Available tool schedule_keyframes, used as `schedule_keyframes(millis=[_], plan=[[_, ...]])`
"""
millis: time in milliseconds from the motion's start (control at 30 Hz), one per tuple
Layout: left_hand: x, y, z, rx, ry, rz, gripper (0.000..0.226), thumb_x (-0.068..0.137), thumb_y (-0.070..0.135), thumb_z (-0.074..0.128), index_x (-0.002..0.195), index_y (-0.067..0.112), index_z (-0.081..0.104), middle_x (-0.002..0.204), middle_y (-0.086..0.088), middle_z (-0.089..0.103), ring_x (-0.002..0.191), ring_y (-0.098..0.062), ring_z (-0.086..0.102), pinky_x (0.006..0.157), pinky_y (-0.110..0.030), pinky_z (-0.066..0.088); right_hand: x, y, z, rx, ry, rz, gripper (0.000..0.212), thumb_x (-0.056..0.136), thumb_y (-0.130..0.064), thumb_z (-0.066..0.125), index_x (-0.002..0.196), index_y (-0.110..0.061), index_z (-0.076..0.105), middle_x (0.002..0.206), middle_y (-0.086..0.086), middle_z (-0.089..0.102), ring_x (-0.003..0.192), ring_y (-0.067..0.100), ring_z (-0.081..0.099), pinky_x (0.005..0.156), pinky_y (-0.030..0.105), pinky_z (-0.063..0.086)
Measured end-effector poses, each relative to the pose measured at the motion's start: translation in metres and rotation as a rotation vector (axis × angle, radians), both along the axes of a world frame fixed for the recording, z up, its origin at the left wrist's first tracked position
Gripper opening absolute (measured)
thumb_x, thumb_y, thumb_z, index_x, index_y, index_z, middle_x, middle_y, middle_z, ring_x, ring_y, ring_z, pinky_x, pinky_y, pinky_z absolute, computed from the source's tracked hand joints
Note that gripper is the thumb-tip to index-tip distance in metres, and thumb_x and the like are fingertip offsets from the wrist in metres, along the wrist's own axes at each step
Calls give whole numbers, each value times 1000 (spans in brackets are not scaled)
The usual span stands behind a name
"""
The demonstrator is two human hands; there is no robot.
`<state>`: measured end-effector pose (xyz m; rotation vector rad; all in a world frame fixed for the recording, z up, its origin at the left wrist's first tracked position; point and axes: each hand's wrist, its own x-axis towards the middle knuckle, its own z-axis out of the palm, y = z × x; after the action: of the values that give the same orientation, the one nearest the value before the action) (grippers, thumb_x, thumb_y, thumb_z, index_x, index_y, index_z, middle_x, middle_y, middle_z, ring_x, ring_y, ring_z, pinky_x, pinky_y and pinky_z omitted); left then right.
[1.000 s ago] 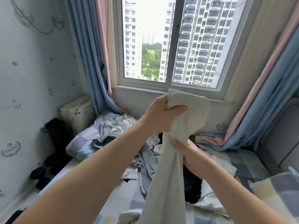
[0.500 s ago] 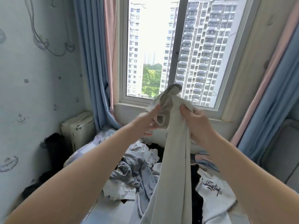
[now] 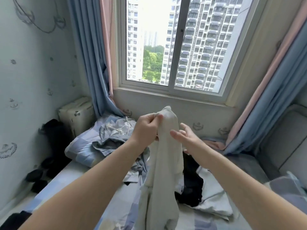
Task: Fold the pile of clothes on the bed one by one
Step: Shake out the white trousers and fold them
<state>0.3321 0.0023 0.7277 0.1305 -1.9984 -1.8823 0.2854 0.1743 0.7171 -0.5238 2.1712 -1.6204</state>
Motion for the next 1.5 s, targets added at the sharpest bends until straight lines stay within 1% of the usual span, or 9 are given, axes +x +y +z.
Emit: schedule_keyframes(millis=[133, 200, 433, 533, 933, 1033, 1233, 1400, 1500], plan=[[1, -2, 5, 65, 1, 32, 24, 103, 23, 56, 89, 11, 71, 77, -9, 65, 71, -21, 65, 63, -46, 60, 27, -5, -98, 131, -76, 147, 39, 91, -37, 72, 127, -28, 61, 113, -12, 74, 104, 4, 69, 93, 29, 56], [0, -6, -1, 82, -5, 62, 25, 103, 25, 57, 94, 6, 70, 82, -13, 66, 76, -24, 66, 69, -50, 60, 31, -2, -113, 139, -42, 83, 15, 100, -21, 62, 112, -21, 70, 95, -13, 76, 87, -1, 70, 77, 16, 54], [19, -17, -65, 117, -293, -199, 30, 99, 40, 61, 114, 14, 66, 93, 1, 71, 74, -10, 70, 63, -26, 54, 22, 10, -77, -154, -48, -110, 19, 96, -25, 67, 95, -10, 78, 96, 15, 76, 85, 25, 69, 83, 42, 54], [41, 0, -116, -52, -461, -444, 47, 79, 49, 80, 112, 16, 74, 103, -2, 76, 93, -20, 73, 81, -36, 58, 14, 8, -59, -265, -2, -175, 33, 86, -36, 69, 98, -7, 78, 105, 26, 72, 89, 30, 66, 84, 45, 52], [40, 11, -140, -201, -271, -106, 34, 96, 33, 58, 76, 5, 56, 58, 8, 40, 54, -12, 35, 58, -31, 30, -7, 48, -94, -21, 137, -460, 1, 96, -18, 65, 98, -18, 65, 95, 0, 69, 91, 18, 62, 78, 30, 50], [37, 14, -135, 0, -327, 9, 38, 103, 21, 55, 67, 12, 48, 51, 9, 36, 46, -8, 30, 50, -28, 28, 23, 49, -108, 146, 396, -409, 21, 91, -14, 69, 107, -22, 59, 106, -2, 64, 92, 6, 61, 82, 22, 48], [35, 18, -117, 306, -368, -73, 26, 100, 29, 60, 97, 3, 64, 89, -16, 58, 81, -29, 55, 75, -43, 50, 77, 16, -167, 292, -112, 47, 77, 75, -61, 75, 139, -29, 46, 133, -11, 56, 122, 10, 55, 104, 36, 47], [32, 10, -109, 348, -370, -161, 23, 104, 22, 54, 97, 6, 69, 81, -10, 69, 67, -21, 67, 63, -33, 58, 81, -2, -188, 78, -72, -37, 20, 94, -30, 65, 107, -15, 70, 99, 1, 75, 95, 17, 70, 81, 36, 53], [31, -5, -120, 303, -349, -72, 20, 104, 20, 56, 98, 7, 69, 83, -8, 69, 73, -20, 65, 73, -34, 56, 70, 13, -193, 174, 115, -43, 24, 95, -30, 60, 78, -16, 68, 74, 1, 69, 71, 17, 62, 71, 38, 48]])
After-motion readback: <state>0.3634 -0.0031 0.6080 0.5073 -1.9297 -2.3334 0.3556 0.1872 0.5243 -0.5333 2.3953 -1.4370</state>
